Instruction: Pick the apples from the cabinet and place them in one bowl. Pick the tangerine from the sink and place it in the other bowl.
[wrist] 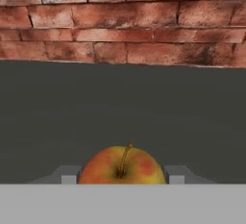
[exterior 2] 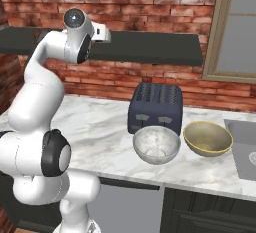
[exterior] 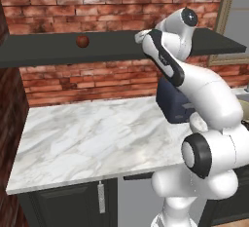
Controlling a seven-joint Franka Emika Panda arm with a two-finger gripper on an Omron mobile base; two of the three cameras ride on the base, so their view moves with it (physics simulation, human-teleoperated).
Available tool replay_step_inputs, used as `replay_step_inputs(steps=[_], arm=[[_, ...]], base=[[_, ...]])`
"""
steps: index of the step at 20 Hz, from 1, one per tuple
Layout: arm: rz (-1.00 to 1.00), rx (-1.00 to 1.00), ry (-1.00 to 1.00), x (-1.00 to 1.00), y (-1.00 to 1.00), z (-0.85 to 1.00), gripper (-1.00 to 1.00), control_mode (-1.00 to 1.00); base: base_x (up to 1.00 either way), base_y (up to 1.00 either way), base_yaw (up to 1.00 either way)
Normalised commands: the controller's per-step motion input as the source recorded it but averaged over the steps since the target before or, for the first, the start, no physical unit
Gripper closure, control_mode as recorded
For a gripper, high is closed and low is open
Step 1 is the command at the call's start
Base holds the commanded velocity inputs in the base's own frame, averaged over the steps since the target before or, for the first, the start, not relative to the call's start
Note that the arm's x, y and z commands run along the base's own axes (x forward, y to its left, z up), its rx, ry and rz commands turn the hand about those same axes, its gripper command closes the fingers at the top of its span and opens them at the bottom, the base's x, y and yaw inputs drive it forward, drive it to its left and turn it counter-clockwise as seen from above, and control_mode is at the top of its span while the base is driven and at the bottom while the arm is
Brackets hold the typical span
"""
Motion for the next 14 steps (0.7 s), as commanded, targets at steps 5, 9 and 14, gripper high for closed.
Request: replay_step_inputs(steps=[5, 9, 14], arm=[[0.0, 0.0, -0.05, -1.0, -0.3, 0.14, 1.0, -1.0], [0.0, 0.0, 0.0, -0.87, -0.44, 0.24, 1.0, -1.0], [0.0, 0.0, 0.03, -0.77, -0.41, 0.39, 1.0, -1.0]], base=[[0.0, 0.0, 0.0], [0.0, 0.0, 0.0], [0.0, 0.0, 0.0]])
